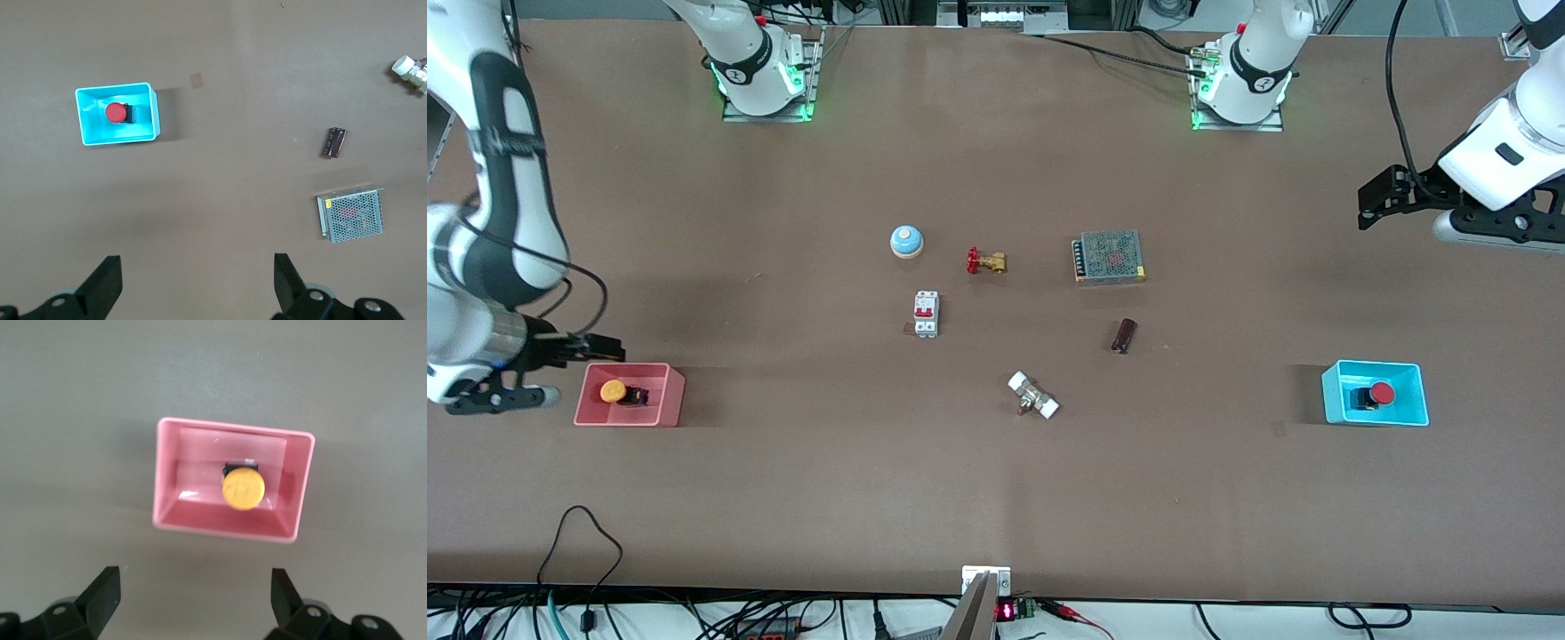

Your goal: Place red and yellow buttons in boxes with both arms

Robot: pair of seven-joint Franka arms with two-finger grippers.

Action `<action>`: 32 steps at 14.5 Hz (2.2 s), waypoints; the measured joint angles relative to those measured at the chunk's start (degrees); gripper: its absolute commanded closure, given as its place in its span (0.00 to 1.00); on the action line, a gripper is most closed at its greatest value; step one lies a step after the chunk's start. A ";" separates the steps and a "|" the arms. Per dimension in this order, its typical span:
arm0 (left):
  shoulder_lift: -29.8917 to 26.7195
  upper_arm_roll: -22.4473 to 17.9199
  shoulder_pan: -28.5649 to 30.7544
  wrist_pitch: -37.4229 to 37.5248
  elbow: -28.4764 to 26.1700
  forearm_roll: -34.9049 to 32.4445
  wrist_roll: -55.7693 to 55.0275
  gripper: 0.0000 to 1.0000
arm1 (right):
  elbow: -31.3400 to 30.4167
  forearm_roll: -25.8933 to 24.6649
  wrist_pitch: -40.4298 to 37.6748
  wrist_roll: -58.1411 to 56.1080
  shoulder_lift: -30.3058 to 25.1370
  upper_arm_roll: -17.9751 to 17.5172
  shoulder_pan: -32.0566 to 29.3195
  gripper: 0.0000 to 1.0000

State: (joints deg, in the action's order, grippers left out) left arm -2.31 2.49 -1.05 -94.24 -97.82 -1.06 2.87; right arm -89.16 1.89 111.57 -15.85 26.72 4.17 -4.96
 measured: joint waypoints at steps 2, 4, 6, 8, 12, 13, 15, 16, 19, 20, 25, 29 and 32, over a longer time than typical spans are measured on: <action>0.00 0.02 0.00 0.00 0.00 0.00 0.08 0.00 | 0.40 0.00 -3.00 0.00 -4.55 -0.70 0.22 0.00; 0.00 0.02 0.00 0.02 0.00 0.00 0.16 0.00 | 0.60 0.00 -7.56 0.01 -9.44 -1.20 0.66 0.00; 0.00 0.02 0.00 0.26 0.00 0.00 0.19 0.00 | 0.60 -0.18 -12.90 0.01 -13.89 -1.46 0.89 0.00; 0.00 0.02 0.00 0.47 0.00 0.00 0.21 0.00 | 0.56 -1.50 -17.61 0.00 -17.44 -2.05 1.33 0.00; 0.00 0.02 0.00 0.59 0.00 0.00 0.23 0.00 | -1.62 -2.58 -22.86 2.91 -22.58 -3.74 2.03 0.00; 0.00 0.02 0.00 0.60 0.00 0.00 0.24 0.00 | -2.65 -2.58 -22.94 3.36 -23.54 -3.91 2.15 0.00; 0.00 0.02 0.00 0.61 0.00 0.00 0.26 0.00 | -3.74 -2.57 -22.92 3.81 -24.32 -4.17 2.23 0.00; -0.01 0.02 0.00 0.63 0.01 0.00 0.26 0.00 | -3.92 -2.57 -22.91 3.81 -24.29 -4.19 2.23 0.00; -0.02 0.02 0.00 1.03 0.19 0.00 0.27 0.00 | -4.02 -2.57 -22.51 3.82 -23.96 -4.20 2.24 0.00; -0.03 0.02 0.00 1.09 0.21 0.00 0.27 0.00 | -3.95 -2.57 -22.32 3.82 -23.77 -4.20 2.24 0.00; -0.06 0.06 0.00 1.17 0.28 0.00 0.27 0.00 | -3.20 -2.57 -22.06 3.82 -22.57 -4.22 2.31 0.00; -0.06 0.07 0.00 1.19 0.32 0.00 0.27 0.00 | -3.09 -2.57 -22.06 3.82 -22.56 -4.22 2.31 0.00; -0.06 0.08 0.00 1.20 0.32 0.00 0.27 0.00 | -3.09 -2.58 -22.06 3.82 -22.46 -4.22 2.35 0.00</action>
State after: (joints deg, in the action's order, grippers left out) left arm -2.37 2.57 -1.05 -93.04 -97.50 -1.06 3.14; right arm -92.24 -0.69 89.51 -12.04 4.26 -0.06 -2.61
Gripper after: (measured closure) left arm 0.000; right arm 0.000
